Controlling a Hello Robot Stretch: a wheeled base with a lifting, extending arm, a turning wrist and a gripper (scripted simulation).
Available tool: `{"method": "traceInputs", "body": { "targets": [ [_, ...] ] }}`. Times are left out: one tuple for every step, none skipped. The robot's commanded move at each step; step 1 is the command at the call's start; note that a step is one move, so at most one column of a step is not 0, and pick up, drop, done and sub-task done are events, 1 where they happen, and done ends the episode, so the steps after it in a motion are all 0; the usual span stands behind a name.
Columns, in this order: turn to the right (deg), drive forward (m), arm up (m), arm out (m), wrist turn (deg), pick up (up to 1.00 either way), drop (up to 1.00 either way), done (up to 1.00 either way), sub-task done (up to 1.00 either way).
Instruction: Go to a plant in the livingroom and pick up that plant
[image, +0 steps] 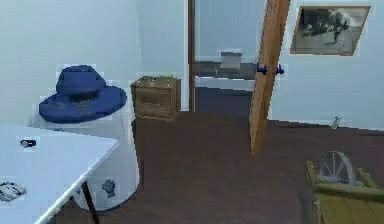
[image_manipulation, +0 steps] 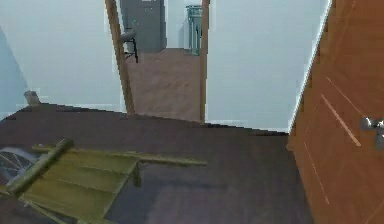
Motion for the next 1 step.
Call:
{"method": "traceInputs", "body": {
  "targets": [
    [0.0,1.0,0.0,0.0,0.0,0.0,0.0,0.0,0.0]
  ]
}}
